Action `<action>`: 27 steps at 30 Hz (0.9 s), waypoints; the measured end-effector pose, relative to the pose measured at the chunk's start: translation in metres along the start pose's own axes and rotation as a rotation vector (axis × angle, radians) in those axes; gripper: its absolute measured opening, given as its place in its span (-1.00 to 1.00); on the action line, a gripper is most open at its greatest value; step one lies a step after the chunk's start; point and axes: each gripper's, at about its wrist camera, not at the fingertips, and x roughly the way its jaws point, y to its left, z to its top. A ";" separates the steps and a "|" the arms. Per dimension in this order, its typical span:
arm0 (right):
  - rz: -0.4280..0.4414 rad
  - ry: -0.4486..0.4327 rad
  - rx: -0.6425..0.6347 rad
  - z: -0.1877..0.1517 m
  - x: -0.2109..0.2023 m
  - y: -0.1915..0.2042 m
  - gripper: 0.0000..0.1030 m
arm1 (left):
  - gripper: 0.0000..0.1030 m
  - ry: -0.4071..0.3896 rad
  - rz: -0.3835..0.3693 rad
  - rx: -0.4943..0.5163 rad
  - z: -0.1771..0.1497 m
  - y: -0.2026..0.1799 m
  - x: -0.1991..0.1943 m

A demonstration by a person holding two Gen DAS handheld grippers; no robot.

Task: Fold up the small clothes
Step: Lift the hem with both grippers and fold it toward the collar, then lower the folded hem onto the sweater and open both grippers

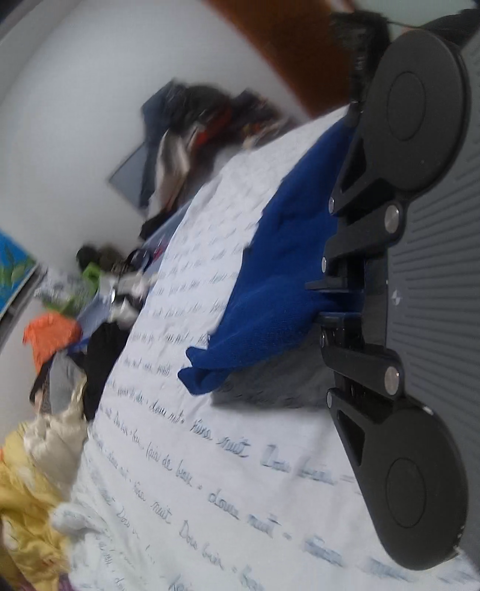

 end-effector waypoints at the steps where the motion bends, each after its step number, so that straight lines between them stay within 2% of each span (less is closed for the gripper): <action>1: 0.021 0.017 -0.014 -0.010 -0.013 0.004 -0.86 | -0.83 0.005 -0.004 0.021 -0.012 -0.001 -0.014; 2: 0.041 0.049 -0.028 -0.022 -0.023 0.007 -0.86 | -0.78 0.020 0.006 0.050 -0.026 0.000 -0.024; 3: 0.021 0.083 -0.049 -0.037 -0.029 0.008 -0.85 | -0.69 0.050 0.026 0.076 -0.040 0.004 -0.029; 4: -0.045 0.113 -0.079 -0.051 -0.030 0.010 -0.81 | -0.34 0.068 0.067 0.084 -0.054 0.014 -0.031; 5: -0.114 0.138 -0.092 -0.064 -0.029 0.007 -0.58 | 0.07 0.070 0.120 0.065 -0.063 0.026 -0.031; 6: -0.179 0.155 -0.089 -0.072 -0.025 0.001 -0.08 | 0.25 0.061 0.177 0.030 -0.067 0.038 -0.030; 7: -0.238 0.157 -0.083 -0.074 -0.021 -0.006 0.21 | 0.36 0.048 0.215 0.001 -0.065 0.046 -0.027; 8: -0.285 0.137 -0.078 -0.070 -0.016 -0.011 0.48 | 0.36 0.026 0.226 -0.011 -0.057 0.049 -0.024; 9: -0.306 0.103 -0.072 -0.060 -0.012 -0.013 0.47 | 0.36 -0.014 0.225 -0.002 -0.045 0.047 -0.021; 11: -0.260 0.006 -0.081 -0.034 -0.005 -0.010 0.47 | 0.45 -0.102 0.235 0.048 -0.020 0.034 -0.007; 13: -0.225 -0.091 -0.119 -0.007 0.012 -0.002 0.47 | 0.51 -0.127 0.250 0.127 0.002 0.018 0.022; 14: -0.219 -0.102 -0.152 0.007 0.027 0.003 0.47 | 0.49 -0.116 0.272 0.159 0.012 0.011 0.043; 16: -0.264 -0.077 -0.213 0.031 0.068 0.008 0.41 | 0.47 -0.069 0.316 0.259 0.024 -0.004 0.089; 17: -0.307 -0.056 -0.237 0.039 0.088 0.009 0.34 | 0.32 -0.045 0.346 0.298 0.026 -0.010 0.111; 18: -0.345 -0.028 -0.269 0.046 0.107 0.009 0.01 | 0.29 -0.018 0.364 0.339 0.025 -0.015 0.129; 20: -0.420 0.056 -0.313 0.050 0.143 0.005 -0.49 | 0.24 0.017 0.396 0.416 0.023 -0.019 0.157; 21: -0.442 0.085 -0.318 0.049 0.156 0.001 -0.63 | 0.11 0.038 0.424 0.435 0.019 -0.013 0.168; 22: -0.450 0.077 -0.330 0.044 0.162 -0.001 -0.67 | -0.47 0.064 0.453 0.431 0.018 -0.009 0.178; 23: -0.453 0.059 -0.343 0.039 0.162 -0.002 -0.73 | -0.79 0.084 0.456 0.409 0.019 -0.002 0.184; 25: -0.425 0.054 -0.323 0.041 0.156 -0.002 -0.91 | -0.89 0.049 0.415 0.372 0.022 0.006 0.173; 27: -0.387 0.015 -0.296 0.047 0.140 -0.004 -0.94 | -0.89 -0.023 0.372 0.358 0.030 0.003 0.153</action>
